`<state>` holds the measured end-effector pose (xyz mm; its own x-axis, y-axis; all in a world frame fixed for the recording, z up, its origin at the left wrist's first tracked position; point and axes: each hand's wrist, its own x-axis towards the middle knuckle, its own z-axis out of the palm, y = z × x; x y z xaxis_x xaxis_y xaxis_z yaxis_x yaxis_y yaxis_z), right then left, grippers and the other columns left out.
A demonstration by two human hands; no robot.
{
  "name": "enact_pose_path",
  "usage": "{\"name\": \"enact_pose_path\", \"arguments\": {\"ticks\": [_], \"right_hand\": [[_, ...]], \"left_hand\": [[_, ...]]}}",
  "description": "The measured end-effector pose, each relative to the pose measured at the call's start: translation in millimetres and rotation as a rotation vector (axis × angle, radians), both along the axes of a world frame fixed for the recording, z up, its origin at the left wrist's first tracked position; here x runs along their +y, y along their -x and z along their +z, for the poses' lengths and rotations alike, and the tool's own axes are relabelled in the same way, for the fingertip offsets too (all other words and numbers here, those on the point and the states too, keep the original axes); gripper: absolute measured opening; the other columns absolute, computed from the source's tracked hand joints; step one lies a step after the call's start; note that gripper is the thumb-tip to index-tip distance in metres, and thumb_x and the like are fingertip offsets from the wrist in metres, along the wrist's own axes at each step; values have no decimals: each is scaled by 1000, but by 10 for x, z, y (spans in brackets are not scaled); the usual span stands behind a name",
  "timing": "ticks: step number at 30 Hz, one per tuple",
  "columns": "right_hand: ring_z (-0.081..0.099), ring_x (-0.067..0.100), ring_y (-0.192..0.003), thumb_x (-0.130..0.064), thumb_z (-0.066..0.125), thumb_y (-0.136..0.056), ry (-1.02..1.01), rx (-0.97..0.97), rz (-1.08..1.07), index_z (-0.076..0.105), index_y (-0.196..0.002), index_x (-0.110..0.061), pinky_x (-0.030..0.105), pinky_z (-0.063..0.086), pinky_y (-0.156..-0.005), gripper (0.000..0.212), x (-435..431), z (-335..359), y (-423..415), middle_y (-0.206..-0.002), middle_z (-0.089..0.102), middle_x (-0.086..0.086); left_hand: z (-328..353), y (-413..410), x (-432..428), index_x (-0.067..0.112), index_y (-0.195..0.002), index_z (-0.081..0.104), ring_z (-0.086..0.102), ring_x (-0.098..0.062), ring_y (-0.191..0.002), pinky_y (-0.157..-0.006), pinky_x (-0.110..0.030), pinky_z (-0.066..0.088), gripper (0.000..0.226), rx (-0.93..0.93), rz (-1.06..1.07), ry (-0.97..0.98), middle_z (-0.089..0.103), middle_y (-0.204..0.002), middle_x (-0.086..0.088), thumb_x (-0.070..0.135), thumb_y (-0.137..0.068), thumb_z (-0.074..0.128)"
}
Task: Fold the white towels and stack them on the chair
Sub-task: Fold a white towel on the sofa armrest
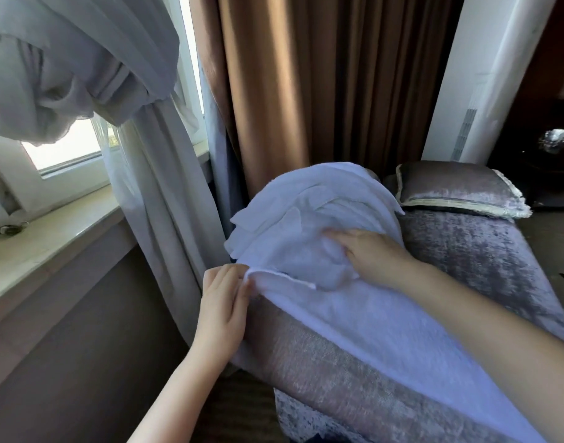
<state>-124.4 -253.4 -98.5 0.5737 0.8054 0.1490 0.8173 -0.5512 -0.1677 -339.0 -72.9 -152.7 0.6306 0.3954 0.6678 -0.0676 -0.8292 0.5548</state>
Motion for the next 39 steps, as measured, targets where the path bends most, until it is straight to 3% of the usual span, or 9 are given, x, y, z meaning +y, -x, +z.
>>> {"name": "enact_pose_path", "arguments": {"ticks": [3,9,16,19,22,26,29,34,39], "right_hand": [[57,20,-81,-17,36,-101,-140,-85,-155,11,-154,-29,30,44,-61,60,128,107,-189,-110,61,7],[59,8,-101,-12,51,-96,-610,101,57,53,-128,-17,24,45,-85,32,60,100,86,-112,64,-5],[56,4,-104,-59,59,-84,-388,-175,476,56,-117,-20,17,39,-92,52,-298,-126,646,-114,61,-9],[62,16,-98,-41,62,-88,-327,-449,528,54,-117,-17,30,50,-85,38,-248,-272,643,-112,64,-2],[65,19,-84,-28,62,-90,-370,-534,534,64,-107,-14,35,53,-72,22,-159,-266,627,-100,68,0],[64,18,-97,-61,52,-83,-248,-513,456,67,-115,-17,35,49,-90,56,-94,-311,641,-113,67,-1],[63,22,-96,-51,51,-90,-279,-616,388,72,-99,-19,39,41,-95,39,-31,-357,689,-113,67,3],[58,17,-90,-31,48,-94,-466,-437,395,68,-77,-14,38,45,-88,31,35,-264,747,-103,68,-3],[60,15,-77,-52,35,-89,-524,174,241,61,-79,-13,38,48,-72,48,92,-82,624,-82,62,-3]], "left_hand": [[208,10,-4,23,-99,66,57,1,-103,-87,-9,40,25,28,-98,356,69,-97,10,25,-103,41],[303,-16,26,23,-96,71,65,-5,-97,-87,-25,49,30,19,-91,546,73,-96,10,9,-101,45],[184,-123,-47,20,-93,71,59,-2,-82,-73,-7,40,17,9,181,375,64,-91,7,19,-97,55],[128,-110,-156,23,-90,65,59,1,-81,-69,-6,40,13,46,198,384,65,-88,9,20,-97,55],[96,-64,-256,25,-90,63,63,2,-78,-68,-7,45,5,4,175,509,68,-85,11,22,-94,62],[74,-41,-205,12,-93,72,72,-15,-84,-79,-29,56,7,-108,49,867,75,-84,-2,17,-91,67],[182,-64,-167,8,-92,70,68,-21,-84,-81,-35,54,13,-168,-118,942,73,-84,-6,11,-96,58],[390,-40,57,10,-78,54,48,-10,-75,-74,-27,39,25,-4,-187,453,53,-73,15,15,-101,47],[141,-23,358,22,-83,60,47,-8,-89,-79,-36,46,25,171,12,-58,59,-84,20,24,-95,38]]}}
